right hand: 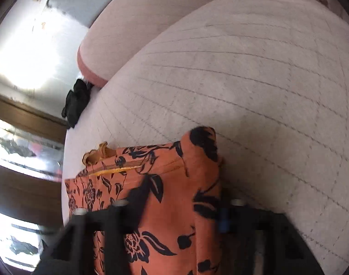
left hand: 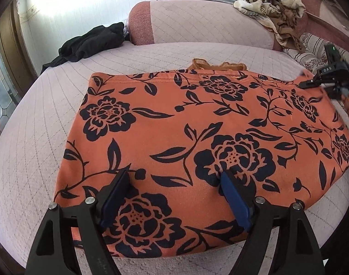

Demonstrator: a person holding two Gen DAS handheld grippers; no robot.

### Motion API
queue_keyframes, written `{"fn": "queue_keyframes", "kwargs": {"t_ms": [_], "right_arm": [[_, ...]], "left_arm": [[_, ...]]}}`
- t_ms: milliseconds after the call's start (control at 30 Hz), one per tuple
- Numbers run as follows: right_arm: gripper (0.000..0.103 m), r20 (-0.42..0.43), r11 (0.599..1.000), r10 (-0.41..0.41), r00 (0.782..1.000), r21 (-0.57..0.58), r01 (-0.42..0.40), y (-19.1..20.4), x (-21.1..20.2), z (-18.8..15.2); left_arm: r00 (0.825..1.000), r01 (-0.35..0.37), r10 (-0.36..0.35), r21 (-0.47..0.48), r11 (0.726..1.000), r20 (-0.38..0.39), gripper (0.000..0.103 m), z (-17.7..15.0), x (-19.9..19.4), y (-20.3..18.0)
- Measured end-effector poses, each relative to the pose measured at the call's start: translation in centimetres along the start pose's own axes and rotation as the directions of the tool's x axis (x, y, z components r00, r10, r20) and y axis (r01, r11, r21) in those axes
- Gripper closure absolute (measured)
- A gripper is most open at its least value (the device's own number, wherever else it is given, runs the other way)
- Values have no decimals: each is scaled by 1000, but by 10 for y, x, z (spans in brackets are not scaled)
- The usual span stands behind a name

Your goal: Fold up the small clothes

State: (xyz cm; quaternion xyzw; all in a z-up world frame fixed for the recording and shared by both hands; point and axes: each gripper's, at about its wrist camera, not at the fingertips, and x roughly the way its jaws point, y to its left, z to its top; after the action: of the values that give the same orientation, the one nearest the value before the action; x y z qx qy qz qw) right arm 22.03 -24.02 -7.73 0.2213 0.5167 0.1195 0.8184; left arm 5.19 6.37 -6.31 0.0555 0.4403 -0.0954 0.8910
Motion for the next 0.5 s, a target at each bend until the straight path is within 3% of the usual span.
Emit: {"fn": "queue_keyframes", "kwargs": {"t_ms": [100, 133, 167, 233, 267, 300, 367, 400, 433, 500], "right_arm": [[92, 100, 990, -122, 987, -60, 128, 19, -15, -1], [91, 77, 979, -197, 977, -35, 200, 10, -5, -1], [78, 50, 970, -240, 970, -18, 241, 2, 4, -3], [65, 104, 965, -259, 960, -3, 261, 3, -1, -10], [46, 140, 958, -285, 948, 0, 287, 8, -11, -15], [36, 182, 948, -312, 932, -5, 318, 17, -23, -20], [30, 291, 929, -340, 894, -44, 367, 43, -50, -36], [30, 325, 933, -314, 892, -68, 353, 56, -62, -47], [29, 329, 945, -267, 906, -95, 313, 69, -69, -57], [29, 301, 969, -153, 941, -140, 202, 90, -75, -79]], "left_arm": [[1000, 0, 0, 3, 1000, 19, 20, -2, -1, -1], [1000, 0, 0, 3, 1000, 17, 20, -2, -1, -2], [1000, 8, -8, -1, 1000, 9, 20, -1, -2, -1], [999, 51, -51, -35, 998, -11, 20, 0, -11, 11], [998, 61, -61, -72, 996, -6, 20, 1, -20, 19], [998, 62, -61, -111, 992, 12, 20, 1, -29, 27], [996, 76, -66, -192, 978, 57, 20, -4, -52, 48], [995, 89, -75, -239, 967, 65, 20, -9, -60, 61], [996, 87, -77, -276, 957, 47, 20, -14, -61, 71], [993, 42, -75, -325, 945, -90, 21, -29, -37, 88]]}}
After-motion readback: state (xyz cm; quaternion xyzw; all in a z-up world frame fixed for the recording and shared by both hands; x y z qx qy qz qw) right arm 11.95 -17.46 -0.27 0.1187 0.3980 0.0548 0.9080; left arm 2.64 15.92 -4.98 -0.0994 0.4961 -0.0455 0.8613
